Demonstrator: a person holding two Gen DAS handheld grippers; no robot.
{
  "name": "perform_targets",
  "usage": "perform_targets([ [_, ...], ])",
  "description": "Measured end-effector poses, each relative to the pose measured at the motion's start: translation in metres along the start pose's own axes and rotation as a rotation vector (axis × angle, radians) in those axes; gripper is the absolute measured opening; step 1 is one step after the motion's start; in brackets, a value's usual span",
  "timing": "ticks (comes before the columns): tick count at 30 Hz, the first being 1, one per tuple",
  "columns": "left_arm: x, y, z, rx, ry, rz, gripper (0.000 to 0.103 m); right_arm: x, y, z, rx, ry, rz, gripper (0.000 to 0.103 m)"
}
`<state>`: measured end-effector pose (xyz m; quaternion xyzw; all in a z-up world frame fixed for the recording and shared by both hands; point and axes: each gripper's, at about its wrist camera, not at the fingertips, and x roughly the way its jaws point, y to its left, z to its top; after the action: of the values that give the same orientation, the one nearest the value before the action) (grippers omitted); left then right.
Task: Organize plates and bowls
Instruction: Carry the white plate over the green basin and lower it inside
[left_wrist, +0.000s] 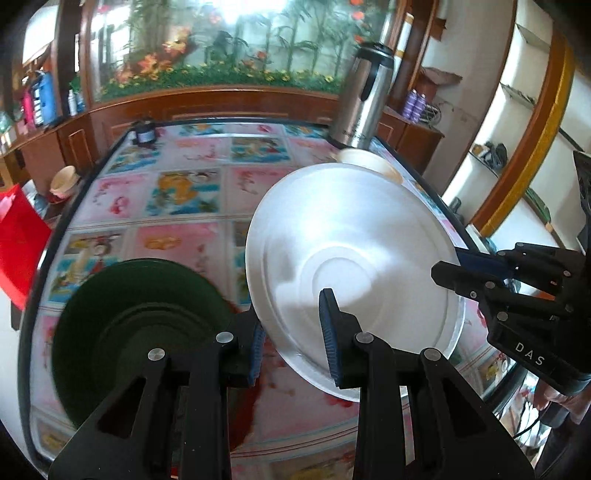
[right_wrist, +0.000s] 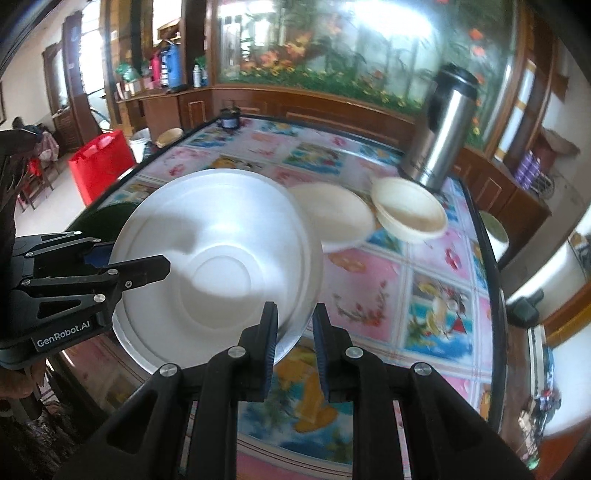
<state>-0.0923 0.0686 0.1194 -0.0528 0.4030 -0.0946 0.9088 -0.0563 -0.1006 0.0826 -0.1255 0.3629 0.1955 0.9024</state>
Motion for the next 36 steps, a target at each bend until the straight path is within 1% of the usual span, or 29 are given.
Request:
perform_targets([
  [10, -0.031, 0.061, -0.007, -0.066, -0.034, 0.07, 0.027, 0.013, 0.057, 0.032, -0.096, -0.019, 0.075, 0.021],
  [14, -0.036, 0.083, -0.016, -0.095, -0.024, 0.096, 0.027, 0.022, 0.078, 0.039, -0.128, -0.011, 0.103, 0.021],
  [19, -0.038, 0.108, -0.03, -0.126, 0.001, 0.114, 0.027, 0.039, 0.104, 0.042, -0.174, 0.024, 0.142, 0.022],
  [24, -0.032, 0.12, -0.046, -0.132, 0.033, 0.131, 0.027, 0.052, 0.12, 0.039, -0.211, 0.061, 0.158, 0.022],
  [29, -0.021, 0.127, -0.057, -0.149, 0.068, 0.124, 0.027, 0.062, 0.127, 0.033, -0.227, 0.098, 0.162, 0.022],
  [36, -0.012, 0.129, -0.062, -0.152, 0.078, 0.134, 0.027, 0.07, 0.13, 0.028, -0.226, 0.122, 0.165, 0.023],
])
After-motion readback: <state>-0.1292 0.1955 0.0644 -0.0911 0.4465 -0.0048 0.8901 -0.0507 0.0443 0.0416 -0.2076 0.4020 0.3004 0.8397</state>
